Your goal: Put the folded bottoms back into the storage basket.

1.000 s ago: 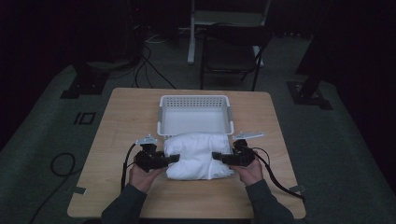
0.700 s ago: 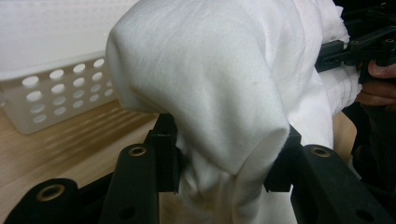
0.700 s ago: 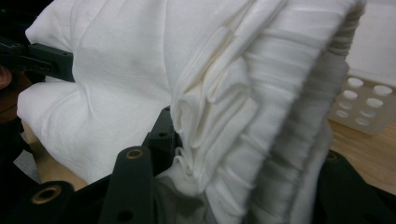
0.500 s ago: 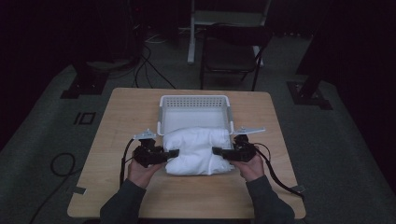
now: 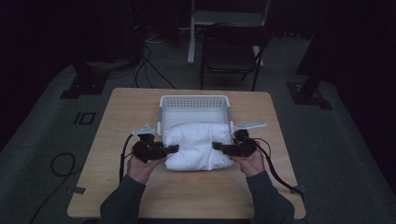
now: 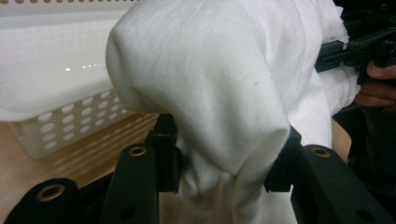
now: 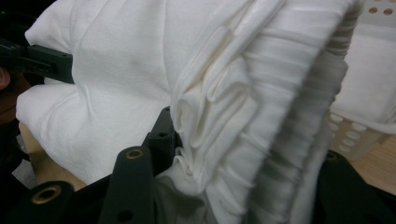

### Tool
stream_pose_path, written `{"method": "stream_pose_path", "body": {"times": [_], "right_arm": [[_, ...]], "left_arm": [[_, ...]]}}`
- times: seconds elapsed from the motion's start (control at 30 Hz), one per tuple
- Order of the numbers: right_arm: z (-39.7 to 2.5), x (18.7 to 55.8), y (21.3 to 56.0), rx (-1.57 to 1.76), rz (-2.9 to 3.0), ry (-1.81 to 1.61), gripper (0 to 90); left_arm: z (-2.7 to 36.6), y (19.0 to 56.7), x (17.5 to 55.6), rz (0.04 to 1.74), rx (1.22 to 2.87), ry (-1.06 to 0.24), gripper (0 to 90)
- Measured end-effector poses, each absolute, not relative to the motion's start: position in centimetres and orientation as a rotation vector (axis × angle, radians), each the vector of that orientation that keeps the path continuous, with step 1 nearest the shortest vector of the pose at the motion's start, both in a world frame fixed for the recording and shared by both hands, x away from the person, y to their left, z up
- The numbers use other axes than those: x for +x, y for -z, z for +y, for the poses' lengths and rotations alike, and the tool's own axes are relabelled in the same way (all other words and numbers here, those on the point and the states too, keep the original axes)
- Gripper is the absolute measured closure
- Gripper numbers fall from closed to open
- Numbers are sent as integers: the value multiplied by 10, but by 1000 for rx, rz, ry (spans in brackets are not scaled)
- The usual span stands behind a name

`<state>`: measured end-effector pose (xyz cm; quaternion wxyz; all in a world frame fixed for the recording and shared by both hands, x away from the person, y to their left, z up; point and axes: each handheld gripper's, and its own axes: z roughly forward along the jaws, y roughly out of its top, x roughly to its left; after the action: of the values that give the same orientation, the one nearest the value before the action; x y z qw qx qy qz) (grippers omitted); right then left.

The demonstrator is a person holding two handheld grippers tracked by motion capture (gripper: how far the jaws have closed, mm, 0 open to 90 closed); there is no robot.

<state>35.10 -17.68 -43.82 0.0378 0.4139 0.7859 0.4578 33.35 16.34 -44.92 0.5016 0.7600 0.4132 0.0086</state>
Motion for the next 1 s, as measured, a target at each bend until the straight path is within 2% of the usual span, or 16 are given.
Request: {"method": "stream_pose_path", "body": {"times": [1.0], "right_arm": [[-174,370,422,1272,2384,-1425,543]], "left_arm": [[167,434,352,1002,1811,-34,571]]}}
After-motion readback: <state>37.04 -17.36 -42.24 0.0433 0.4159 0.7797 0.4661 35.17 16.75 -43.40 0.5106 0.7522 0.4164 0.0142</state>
